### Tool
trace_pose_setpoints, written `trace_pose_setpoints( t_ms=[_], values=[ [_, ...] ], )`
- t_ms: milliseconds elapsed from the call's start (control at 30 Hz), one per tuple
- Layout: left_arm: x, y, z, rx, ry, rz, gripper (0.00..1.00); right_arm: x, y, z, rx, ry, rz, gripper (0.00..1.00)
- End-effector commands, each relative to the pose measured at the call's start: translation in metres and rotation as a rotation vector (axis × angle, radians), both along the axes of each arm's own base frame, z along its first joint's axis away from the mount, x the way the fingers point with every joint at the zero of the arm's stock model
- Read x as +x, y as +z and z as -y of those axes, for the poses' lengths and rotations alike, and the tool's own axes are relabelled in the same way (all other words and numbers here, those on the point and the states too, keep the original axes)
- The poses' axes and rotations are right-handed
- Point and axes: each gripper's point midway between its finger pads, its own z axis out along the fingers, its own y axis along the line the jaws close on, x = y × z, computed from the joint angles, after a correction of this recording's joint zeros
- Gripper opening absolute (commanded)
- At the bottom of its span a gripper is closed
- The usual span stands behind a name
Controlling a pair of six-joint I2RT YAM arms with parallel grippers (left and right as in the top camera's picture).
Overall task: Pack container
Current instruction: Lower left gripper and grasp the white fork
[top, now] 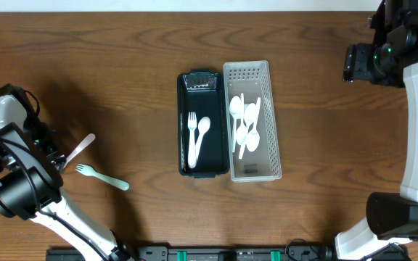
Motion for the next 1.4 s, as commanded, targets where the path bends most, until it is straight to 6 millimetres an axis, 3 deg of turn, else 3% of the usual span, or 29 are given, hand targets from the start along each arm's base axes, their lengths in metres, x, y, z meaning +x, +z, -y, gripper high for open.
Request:
trace_pose_setpoints(
  t_ms=[0,200,533,733,867,1067,1200,1367],
  values=[
    [-0.011,-0.014,0.016,-0.079,-0.007,-0.031,0.96,0.000,0.000,0.004,-0.022,0.014,-0.006,0.77],
    [-0.009,-0.021,0.024,-0.079,-0.034,-0.032,0.96,0.000,0.000,0.004,-0.022,0.014,-0.005,0.77],
    [-0.008,-0.049,0.041,-0.060,-0.083,-0.008,0.96,-0.001,-0.001,0.004,-0.021,0.014,-0.011,0.77],
    [-0.012,-0.052,0.044,-0.064,-0.083,-0.016,0.96,-0.003,-0.002,0.004,-0.021,0.014,-0.019,0.78],
    [-0.014,-0.052,0.045,-0.071,-0.083,-0.025,0.83,-0.004,-0.002,0.004,-0.021,0.014,-0.021,0.77],
    [-0.017,-0.051,0.047,-0.079,-0.082,-0.038,0.81,-0.004,-0.002,0.004,-0.021,0.014,-0.020,0.77],
    [-0.018,-0.051,0.047,-0.080,-0.082,-0.040,0.56,-0.004,-0.002,0.004,-0.021,0.014,-0.021,0.77],
    [-0.018,-0.051,0.046,-0.080,-0.079,-0.040,0.52,-0.005,-0.002,0.004,-0.021,0.014,-0.028,0.77]
  ],
)
